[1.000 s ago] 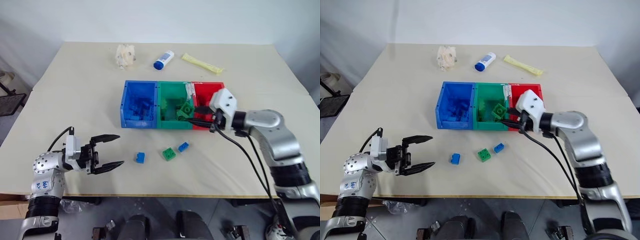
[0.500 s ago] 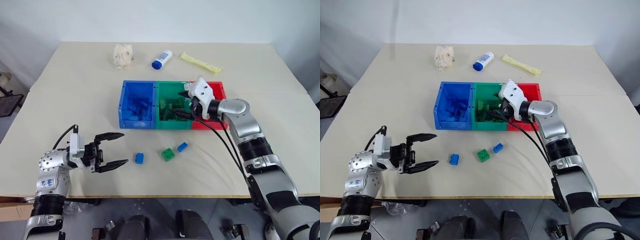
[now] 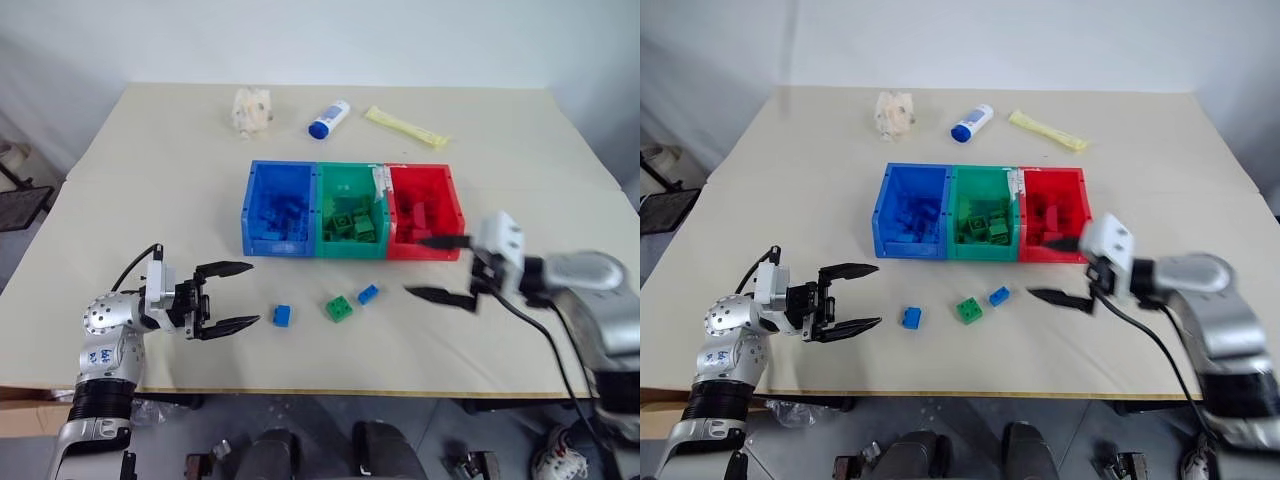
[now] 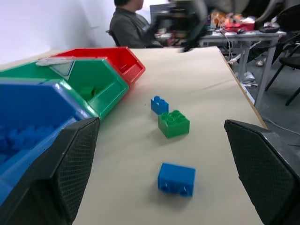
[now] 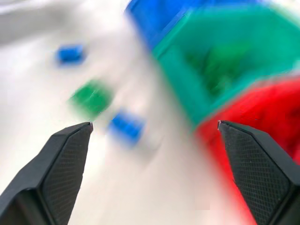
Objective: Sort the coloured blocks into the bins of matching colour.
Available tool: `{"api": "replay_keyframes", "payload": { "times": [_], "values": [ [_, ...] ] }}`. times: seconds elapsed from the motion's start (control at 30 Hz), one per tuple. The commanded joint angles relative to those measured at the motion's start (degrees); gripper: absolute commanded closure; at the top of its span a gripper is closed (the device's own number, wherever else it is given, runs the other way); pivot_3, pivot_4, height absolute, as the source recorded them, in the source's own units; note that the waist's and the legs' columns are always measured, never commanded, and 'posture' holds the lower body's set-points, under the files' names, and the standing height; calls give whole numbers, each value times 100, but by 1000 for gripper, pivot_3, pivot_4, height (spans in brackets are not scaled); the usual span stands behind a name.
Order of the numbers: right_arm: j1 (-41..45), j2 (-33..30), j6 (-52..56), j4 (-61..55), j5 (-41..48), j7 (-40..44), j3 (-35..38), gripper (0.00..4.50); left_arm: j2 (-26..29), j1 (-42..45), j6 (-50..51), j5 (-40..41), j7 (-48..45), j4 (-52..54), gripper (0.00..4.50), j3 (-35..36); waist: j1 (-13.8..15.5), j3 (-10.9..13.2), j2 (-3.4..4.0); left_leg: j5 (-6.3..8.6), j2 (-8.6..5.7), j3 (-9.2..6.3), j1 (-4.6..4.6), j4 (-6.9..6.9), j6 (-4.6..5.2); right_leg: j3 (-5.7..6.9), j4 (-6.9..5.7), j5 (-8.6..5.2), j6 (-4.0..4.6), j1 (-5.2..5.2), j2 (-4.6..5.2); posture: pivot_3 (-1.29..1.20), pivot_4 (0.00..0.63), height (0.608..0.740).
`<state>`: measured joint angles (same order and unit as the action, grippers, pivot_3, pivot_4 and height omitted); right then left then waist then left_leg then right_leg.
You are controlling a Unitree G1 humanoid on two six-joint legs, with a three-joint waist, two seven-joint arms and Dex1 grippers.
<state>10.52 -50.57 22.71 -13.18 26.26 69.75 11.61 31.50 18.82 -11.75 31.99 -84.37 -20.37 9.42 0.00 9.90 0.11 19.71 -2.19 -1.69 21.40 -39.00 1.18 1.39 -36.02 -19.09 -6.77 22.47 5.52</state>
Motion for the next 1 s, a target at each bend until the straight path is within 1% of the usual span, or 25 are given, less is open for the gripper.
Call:
{"api": "replay_keyframes", "payload": {
  "times": [0.03,0.13,0.23,0.33,0.5,0.57,0.63,0.7,0.83,0.93,1.0],
  "values": [
    [-598,-253,13,-447,354,177,792,27,34,67,-57,0,-119,-50,0,45,-8,1,-1,0,1,2,-2,-2,0,-2,1,0,-1,-2,0,0,150,740],
    [-1432,-388,24,-591,420,303,1428,27,48,113,-71,-19,-190,-154,0,57,12,1,-1,-1,2,3,-6,-3,1,-2,4,0,-1,-9,0,0,150,740],
    [-1857,-442,22,-684,446,289,1737,27,51,143,-69,-30,-233,-215,0,69,-2,1,-1,-1,1,4,-9,-2,1,-5,3,0,-1,-11,0,0,150,740],
    [-1924,-426,69,-793,508,167,1785,27,42,162,-73,-31,-249,-252,0,65,-13,1,-1,-1,3,6,-11,-1,1,-7,2,0,-1,-10,-2,0,150,740],
    [-1720,-410,125,-956,508,-12,1486,27,4,162,-72,-25,-242,-240,0,47,9,1,-1,-1,3,6,-11,-2,1,-8,4,0,-1,-10,0,0,150,740],
    [-1504,-381,181,-977,499,-127,1250,27,-4,152,-63,-20,-232,-219,0,46,8,1,-2,-1,3,5,-11,-2,1,-8,3,0,-1,-10,0,0,150,740],
    [-1176,-321,167,-914,384,-245,834,27,-17,130,-59,-19,-217,-183,0,41,-4,1,-1,-1,3,5,-11,-1,1,-9,4,0,-1,-9,0,0,150,740],
    [-645,-194,103,-664,108,-390,192,27,-46,91,-49,-18,-187,-110,0,25,-19,1,-1,-1,3,5,-11,-1,0,-8,3,0,-1,-7,-1,0,150,740],
    [440,179,-229,167,-610,-398,-1026,27,-125,-18,-7,-1,-100,108,0,4,-21,1,-2,-2,2,6,-10,-2,-1,-9,2,0,-1,-4,-1,0,150,740],
    [1035,449,-562,845,-1105,-308,-1711,27,-144,-198,27,25,-36,333,0,23,-5,1,-2,-2,2,4,-5,0,-1,-6,0,0,-1,2,-1,0,150,740],
    [1412,782,-851,1420,-1310,-265,-2046,27,-133,-399,49,63,24,539,0,62,-20,1,-3,-1,0,2,-3,-1,0,-4,2,0,-1,2,0,0,150,740]
  ]
}}
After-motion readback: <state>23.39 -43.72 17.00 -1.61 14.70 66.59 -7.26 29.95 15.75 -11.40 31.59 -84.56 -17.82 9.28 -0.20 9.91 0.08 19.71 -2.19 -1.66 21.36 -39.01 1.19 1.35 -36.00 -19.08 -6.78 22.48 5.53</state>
